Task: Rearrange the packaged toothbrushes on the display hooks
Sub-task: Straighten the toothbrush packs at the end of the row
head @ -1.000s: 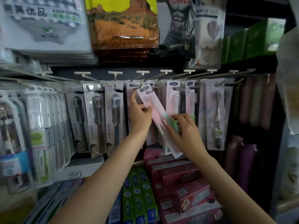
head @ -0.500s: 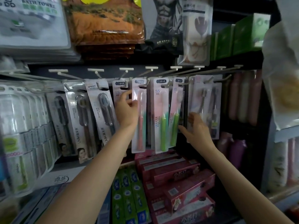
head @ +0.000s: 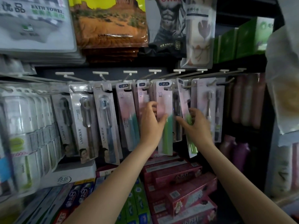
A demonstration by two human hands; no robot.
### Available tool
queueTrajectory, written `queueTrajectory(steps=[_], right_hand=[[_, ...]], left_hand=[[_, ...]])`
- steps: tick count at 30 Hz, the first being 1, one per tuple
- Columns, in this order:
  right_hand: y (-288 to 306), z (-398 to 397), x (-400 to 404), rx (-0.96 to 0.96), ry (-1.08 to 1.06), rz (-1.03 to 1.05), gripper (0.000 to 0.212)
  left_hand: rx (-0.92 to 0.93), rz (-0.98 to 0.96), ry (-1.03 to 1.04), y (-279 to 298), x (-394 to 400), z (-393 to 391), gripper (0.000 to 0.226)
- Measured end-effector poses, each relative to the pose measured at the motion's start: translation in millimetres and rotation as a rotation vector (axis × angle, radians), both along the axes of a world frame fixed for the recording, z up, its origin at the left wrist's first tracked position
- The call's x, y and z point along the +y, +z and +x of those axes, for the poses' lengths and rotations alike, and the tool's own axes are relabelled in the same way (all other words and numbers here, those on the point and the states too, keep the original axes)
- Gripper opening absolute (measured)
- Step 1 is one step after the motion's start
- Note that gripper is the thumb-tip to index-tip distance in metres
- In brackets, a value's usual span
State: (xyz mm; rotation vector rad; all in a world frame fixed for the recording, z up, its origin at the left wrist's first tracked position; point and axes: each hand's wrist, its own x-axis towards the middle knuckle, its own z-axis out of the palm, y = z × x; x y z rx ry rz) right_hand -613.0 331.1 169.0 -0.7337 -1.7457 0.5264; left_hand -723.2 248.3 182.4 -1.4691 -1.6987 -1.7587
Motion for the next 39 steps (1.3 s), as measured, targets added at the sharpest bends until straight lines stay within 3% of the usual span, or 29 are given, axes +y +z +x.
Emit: queueTrajectory(steps=[4,9,13,16,18,26,29,34,39], right_hand=[[9,23,10,-0.041,0.038,0.027,0.059],[16,36,20,-0.105,0.146,-0.035,0.060],[8,32,22,-0.026,0.245,-0.157,0.059],[-3,24,15,0.074,0.444,-0.266,0.052],[-6,22,7,0.122,0.502,-0.250,0.047],[-4,21,-4,-0.067,0.037,0.396,0.074],[-13,25,0,-0.113,-0.020,0.577,0.077],[-12,20,-5,-0.190,0.038,0.522,0.071],[-8,9,-17,-0.187,-0.132,0.441,0.061]], left_hand=[[-0.079,0.000,-0.031,5,4,0,0.024],[-0.001,0.031,-0.001,1,3,-10,0.022],[0.083,0.022,0.041,0,4,-20,0.022],[0.149,0.016,0.029,0,2,-24,0.022],[0.183,0.012,0.012,0,2,-26,0.021],[0.135,0.019,-0.049,-2,6,-23,0.019],[0.133,0.013,-0.049,-3,7,-25,0.020],[0.084,0.005,-0.058,-2,10,-23,0.020],[0.098,0.037,-0.086,-2,4,-22,0.017]])
